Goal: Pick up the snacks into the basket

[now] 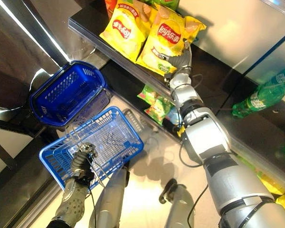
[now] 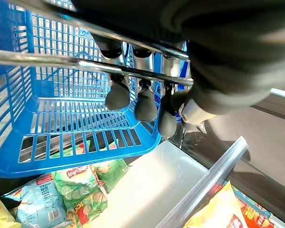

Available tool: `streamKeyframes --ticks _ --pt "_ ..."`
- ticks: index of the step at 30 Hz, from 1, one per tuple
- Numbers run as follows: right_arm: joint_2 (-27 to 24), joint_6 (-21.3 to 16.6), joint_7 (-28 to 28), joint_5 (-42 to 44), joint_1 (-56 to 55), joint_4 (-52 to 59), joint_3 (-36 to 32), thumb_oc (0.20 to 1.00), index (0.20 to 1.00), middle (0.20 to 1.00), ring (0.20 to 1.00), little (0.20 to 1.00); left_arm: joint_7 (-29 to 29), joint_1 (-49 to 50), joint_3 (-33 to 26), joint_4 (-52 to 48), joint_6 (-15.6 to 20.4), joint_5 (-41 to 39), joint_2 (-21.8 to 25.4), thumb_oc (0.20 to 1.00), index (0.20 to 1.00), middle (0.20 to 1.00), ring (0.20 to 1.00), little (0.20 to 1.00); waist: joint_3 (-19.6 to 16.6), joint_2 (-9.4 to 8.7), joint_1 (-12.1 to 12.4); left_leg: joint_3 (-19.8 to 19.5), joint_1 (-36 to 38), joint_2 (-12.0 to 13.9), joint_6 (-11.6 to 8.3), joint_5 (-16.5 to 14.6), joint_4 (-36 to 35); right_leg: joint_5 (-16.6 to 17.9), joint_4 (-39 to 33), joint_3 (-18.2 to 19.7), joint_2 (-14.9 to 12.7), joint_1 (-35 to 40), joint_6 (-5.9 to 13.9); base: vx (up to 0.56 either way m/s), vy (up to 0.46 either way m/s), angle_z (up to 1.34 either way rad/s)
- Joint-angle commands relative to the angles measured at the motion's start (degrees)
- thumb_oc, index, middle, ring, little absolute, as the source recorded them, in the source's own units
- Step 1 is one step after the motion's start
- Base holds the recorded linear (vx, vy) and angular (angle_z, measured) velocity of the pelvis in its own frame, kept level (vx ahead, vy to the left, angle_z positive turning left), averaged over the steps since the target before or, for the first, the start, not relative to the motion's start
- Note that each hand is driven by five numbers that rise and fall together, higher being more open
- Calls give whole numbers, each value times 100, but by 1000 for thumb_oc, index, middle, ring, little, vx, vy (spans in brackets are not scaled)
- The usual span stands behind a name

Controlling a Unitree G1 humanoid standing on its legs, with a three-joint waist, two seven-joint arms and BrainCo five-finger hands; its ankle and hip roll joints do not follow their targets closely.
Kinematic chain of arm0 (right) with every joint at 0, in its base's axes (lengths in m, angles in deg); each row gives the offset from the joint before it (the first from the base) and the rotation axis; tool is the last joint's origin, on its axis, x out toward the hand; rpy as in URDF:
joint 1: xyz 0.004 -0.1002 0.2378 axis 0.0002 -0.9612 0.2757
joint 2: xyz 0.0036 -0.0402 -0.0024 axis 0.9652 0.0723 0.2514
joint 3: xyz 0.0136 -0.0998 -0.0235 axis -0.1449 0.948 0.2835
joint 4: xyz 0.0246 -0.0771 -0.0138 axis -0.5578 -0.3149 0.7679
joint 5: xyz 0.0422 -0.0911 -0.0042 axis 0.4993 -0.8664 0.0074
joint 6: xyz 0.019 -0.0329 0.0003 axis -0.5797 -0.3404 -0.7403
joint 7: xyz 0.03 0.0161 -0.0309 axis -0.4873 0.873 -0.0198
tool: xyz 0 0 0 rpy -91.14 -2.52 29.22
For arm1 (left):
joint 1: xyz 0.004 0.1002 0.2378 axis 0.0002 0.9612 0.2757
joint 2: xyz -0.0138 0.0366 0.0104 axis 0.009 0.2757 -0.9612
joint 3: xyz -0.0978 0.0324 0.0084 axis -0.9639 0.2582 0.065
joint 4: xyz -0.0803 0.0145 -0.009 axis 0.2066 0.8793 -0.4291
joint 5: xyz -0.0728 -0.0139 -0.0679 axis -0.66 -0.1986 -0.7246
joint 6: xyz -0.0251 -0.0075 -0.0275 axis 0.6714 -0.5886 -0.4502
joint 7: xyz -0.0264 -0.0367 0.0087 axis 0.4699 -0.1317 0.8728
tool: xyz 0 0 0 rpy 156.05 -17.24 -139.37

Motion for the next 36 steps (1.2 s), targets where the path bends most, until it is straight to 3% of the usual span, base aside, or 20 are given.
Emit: streamKeyframes --ticks 1,18,19,20,22,36 --pt "-20 -79 35 -218 472 -233 179 1000 1000 1000 1000 1000 213 -50 210 -783 266 99 144 200 200 200 200 200 -168 130 25 305 141 -252 597 -397 -34 458 -30 172 190 -167 277 0 0 0" --pt "277 252 -82 -795 81 -613 -4 1000 1000 1000 1000 1000 223 -93 361 -827 148 96 150 200 200 200 200 200 -166 224 28 300 133 -279 625 -394 -31 475 45 206 163 -242 290 -5 1 0" --pt "279 267 -81 -825 76 -612 -3 1000 1000 1000 1000 1000 221 -111 365 -828 148 96 152 200 200 200 200 200 -165 245 31 310 74 -276 651 -197 -113 633 -35 154 164 -287 221 -79 17 2" --pt "287 300 -62 -874 42 -632 13 1000 1000 1000 1000 1000 218 -120 367 -838 149 105 152 200 200 200 200 200 -161 247 32 310 70 -278 653 -196 -113 637 -38 151 166 -290 225 0 0 0" --pt "294 345 -60 -973 12 -654 43 1000 1000 1000 1000 1000 217 -121 376 -843 138 105 153 200 200 200 200 200 -150 239 37 299 130 -280 629 -387 -28 484 54 206 161 -246 296 85 -19 2" --pt "160 836 55 -2679 -86 -889 731 1000 1000 1000 1000 1000 325 -231 473 -1036 86 118 232 200 200 200 200 200 -101 318 155 216 84 -345 649 -323 -75 516 93 119 79 -268 344 0 0 0"
